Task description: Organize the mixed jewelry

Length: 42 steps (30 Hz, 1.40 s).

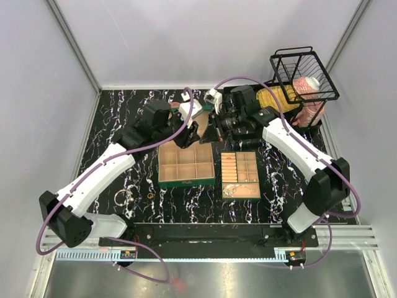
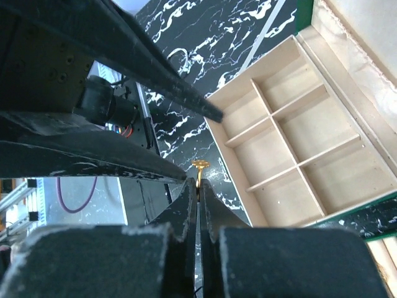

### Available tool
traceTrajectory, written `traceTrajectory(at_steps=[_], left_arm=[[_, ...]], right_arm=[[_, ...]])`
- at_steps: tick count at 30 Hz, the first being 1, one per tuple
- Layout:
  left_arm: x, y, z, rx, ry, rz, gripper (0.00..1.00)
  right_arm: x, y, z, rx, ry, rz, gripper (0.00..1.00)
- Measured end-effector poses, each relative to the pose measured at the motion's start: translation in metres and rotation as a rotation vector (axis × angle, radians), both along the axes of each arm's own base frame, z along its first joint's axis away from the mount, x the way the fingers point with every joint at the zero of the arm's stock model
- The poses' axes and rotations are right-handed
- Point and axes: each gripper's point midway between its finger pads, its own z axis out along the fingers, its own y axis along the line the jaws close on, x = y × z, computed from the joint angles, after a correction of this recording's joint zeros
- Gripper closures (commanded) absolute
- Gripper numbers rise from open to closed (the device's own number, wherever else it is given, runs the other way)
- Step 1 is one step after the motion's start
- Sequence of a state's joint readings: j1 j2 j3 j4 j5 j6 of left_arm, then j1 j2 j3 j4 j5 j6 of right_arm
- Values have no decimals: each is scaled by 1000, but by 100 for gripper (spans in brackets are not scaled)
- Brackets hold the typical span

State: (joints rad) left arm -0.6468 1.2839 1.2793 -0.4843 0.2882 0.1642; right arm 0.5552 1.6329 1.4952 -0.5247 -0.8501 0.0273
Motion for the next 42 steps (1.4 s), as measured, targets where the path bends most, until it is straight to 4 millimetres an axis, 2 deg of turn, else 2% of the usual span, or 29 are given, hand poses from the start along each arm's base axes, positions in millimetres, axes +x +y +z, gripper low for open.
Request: traceTrajectory(at_steps=[6, 10, 15, 19, 23, 29, 36, 42], left_arm=[[-17, -7, 25, -28, -15, -123, 47], [-29, -5, 42, -64, -16, -223, 46], [-48, -2, 48, -88, 17, -351, 46], [-63, -7, 48, -106, 49, -454, 46], [-73, -14, 39, -122, 103, -539, 46], [-75, -18, 27, -122, 150, -584, 46], [-77, -19, 27, -129, 156, -595, 47], [-76, -21, 26, -133, 169, -599, 58]], right_arm=[[-10, -12, 10, -17, -83, 18, 100], [-20, -21, 16, -23, -135, 36, 100], [-32, -30, 22, -26, -190, 60, 100], [-38, -34, 27, -20, -232, 78, 100], [-44, -32, 29, -15, -254, 103, 100], [-54, -25, 28, -12, -267, 144, 100], [-58, -22, 28, -11, -273, 159, 100], [-59, -21, 28, -10, -273, 163, 100]])
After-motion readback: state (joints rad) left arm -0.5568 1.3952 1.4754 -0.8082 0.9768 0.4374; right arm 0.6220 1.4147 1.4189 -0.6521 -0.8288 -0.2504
